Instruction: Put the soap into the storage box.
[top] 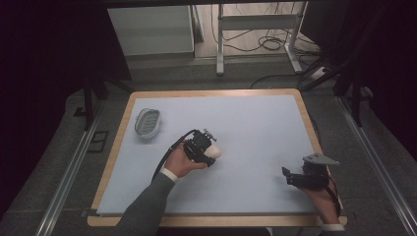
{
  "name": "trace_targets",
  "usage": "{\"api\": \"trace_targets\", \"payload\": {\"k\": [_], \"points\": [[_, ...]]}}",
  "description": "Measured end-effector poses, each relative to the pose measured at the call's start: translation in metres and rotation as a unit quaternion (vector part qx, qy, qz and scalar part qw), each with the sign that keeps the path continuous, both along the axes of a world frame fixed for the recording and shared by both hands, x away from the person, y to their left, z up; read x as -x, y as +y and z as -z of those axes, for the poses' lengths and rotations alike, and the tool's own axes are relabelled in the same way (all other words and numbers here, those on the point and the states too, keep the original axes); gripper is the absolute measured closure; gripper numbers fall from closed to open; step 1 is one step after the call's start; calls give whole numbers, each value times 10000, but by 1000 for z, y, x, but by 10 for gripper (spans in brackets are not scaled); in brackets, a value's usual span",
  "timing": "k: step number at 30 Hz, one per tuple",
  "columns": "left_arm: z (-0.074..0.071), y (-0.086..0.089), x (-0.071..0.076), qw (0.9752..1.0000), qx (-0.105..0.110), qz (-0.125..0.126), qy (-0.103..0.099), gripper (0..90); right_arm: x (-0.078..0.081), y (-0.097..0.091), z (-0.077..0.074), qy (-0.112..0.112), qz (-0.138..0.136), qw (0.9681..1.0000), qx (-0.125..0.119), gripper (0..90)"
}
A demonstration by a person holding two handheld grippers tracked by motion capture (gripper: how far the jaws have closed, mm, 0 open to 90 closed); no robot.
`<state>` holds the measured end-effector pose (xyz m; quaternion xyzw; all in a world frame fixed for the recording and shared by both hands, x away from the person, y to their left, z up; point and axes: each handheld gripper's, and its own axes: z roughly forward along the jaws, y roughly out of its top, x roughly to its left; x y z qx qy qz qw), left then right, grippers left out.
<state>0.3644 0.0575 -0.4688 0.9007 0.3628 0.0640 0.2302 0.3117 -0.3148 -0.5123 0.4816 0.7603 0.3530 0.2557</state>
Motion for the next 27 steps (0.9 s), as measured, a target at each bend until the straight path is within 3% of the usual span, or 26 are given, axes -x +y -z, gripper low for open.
{"api": "trace_targets", "payload": {"k": [27], "points": [[-3,36,-15,9994,-8,-339,0,498,-1,0,2,47,-19,10000,27,86]]}}
